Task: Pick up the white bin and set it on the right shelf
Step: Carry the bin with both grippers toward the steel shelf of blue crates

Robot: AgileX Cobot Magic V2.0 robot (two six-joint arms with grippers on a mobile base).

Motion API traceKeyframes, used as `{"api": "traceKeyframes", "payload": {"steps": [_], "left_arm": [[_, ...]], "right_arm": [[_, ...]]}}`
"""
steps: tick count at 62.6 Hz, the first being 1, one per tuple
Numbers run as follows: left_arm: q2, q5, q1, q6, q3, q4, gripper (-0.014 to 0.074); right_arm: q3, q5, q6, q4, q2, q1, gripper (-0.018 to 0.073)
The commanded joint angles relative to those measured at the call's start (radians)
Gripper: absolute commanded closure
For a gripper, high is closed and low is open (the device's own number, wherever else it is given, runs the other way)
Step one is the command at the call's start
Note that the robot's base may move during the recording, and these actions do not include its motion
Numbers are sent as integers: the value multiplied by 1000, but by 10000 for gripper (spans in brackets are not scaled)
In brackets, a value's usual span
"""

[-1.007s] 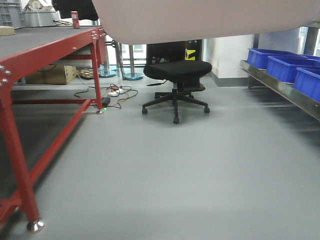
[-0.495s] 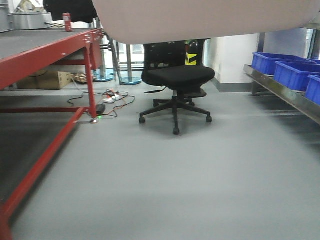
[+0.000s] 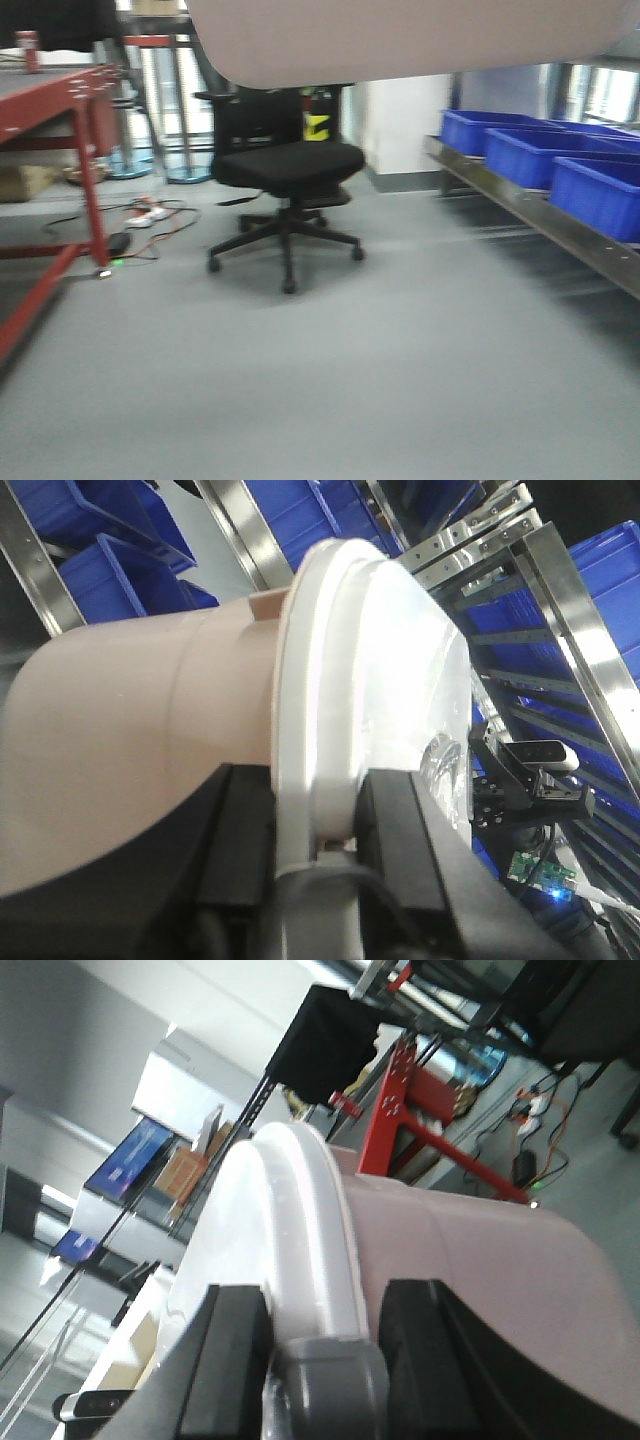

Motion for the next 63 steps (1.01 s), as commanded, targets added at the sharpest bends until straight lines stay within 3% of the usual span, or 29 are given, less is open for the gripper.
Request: {"api": "traceKeyframes", "payload": {"steps": [1, 63], "left_arm": [[-49, 202, -42, 50, -33, -36, 722], [-49, 202, -42, 50, -33, -36, 722]], "right_arm": [[-42, 152, 1, 139, -40, 28, 501], [-42, 151, 1, 139, -40, 28, 501]]}}
